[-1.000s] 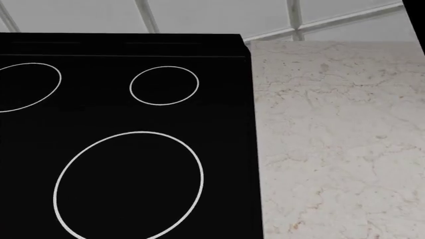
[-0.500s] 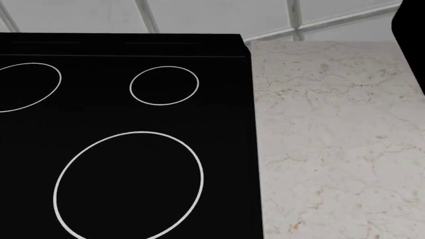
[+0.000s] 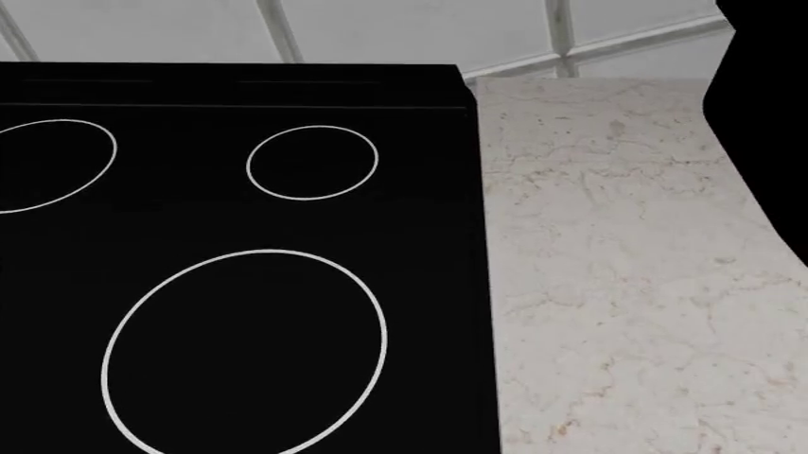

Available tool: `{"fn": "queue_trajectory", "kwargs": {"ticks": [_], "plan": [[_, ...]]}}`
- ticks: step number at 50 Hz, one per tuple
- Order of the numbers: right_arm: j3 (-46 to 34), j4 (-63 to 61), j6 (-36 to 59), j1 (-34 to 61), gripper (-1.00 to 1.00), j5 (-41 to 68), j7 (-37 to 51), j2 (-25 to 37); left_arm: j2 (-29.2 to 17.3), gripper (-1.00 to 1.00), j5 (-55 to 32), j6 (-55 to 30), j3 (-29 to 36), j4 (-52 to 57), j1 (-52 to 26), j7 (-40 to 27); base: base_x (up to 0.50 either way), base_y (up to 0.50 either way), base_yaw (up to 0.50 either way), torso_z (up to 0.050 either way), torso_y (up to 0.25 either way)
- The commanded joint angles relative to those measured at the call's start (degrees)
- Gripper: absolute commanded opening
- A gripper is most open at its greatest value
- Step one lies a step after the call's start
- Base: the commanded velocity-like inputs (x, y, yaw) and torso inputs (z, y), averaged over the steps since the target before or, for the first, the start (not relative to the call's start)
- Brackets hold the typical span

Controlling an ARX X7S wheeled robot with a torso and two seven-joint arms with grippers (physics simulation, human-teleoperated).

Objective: Press the stop button on the microwave

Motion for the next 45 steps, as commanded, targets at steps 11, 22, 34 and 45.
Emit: {"fn": "queue_trajectory", "kwargs": {"ticks": [11, 22, 34, 45], "plan": [[1.23, -5.71, 2.11, -1.42, -1.00, 3.06, 4.81, 1.09, 0.00, 1.00, 0.00, 0.00, 0.00, 0.00, 0.00, 0.00, 0.00, 0.00, 0.00, 0.000, 0.000], [0.67, -5.00, 1.56, -1.98, -1.00, 1.93, 3.54, 0.24, 0.00, 1.00, 0.00, 0.00, 0.00, 0.00, 0.00, 0.00, 0.00, 0.00, 0.00, 0.000, 0.000], [-0.19, -5.43, 1.20, -3.53, -1.00, 0.99, 3.45, -0.19, 0.00, 1.00, 0.00, 0.00, 0.00, 0.00, 0.00, 0.00, 0.00, 0.00, 0.00, 0.000, 0.000], [-0.65, -5.39, 1.73, -3.46, -1.00, 0.48, 3.97, 0.06, 0.00, 1.00, 0.00, 0.00, 0.00, 0.00, 0.00, 0.00, 0.00, 0.00, 0.00, 0.000, 0.000]]}}
